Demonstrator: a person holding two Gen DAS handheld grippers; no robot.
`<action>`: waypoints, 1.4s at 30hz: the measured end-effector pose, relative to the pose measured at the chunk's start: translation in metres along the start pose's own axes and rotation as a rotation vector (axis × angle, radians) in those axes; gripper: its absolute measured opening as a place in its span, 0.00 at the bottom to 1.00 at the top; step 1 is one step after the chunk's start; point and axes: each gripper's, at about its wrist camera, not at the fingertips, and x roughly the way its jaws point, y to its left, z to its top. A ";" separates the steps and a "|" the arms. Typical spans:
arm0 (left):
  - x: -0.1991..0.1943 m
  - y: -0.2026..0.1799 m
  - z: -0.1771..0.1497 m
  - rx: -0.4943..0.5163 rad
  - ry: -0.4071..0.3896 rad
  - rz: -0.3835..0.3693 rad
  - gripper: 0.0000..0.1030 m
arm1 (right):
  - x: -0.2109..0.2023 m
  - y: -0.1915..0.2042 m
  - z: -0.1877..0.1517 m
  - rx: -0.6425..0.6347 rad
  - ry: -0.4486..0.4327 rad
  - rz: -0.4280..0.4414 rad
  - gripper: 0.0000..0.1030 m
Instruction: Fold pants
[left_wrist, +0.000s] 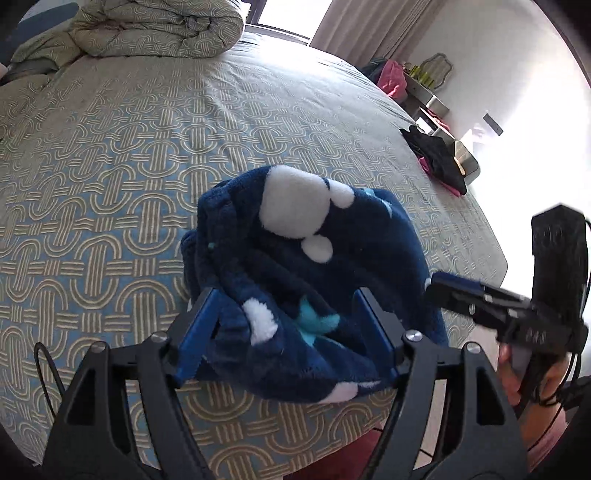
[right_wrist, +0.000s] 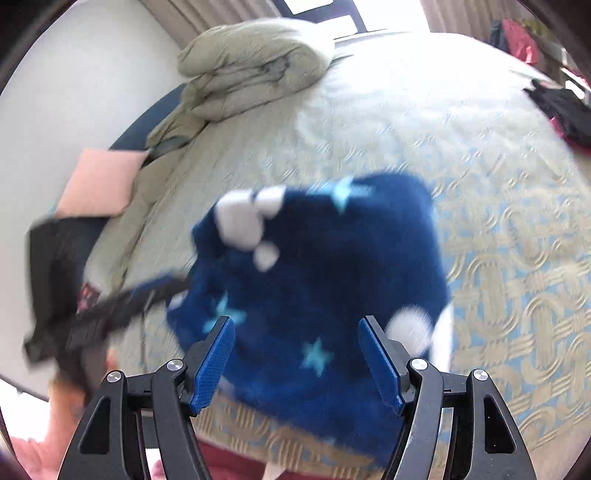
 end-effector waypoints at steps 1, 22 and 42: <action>-0.002 0.001 -0.005 0.012 0.003 0.013 0.72 | 0.002 0.001 0.008 -0.010 0.000 -0.031 0.63; 0.035 0.038 -0.029 -0.084 0.097 0.047 0.56 | 0.087 0.047 0.020 -0.257 0.108 -0.299 0.08; 0.001 0.049 -0.043 -0.078 0.086 0.083 0.63 | 0.012 0.005 -0.027 -0.122 0.140 -0.130 0.21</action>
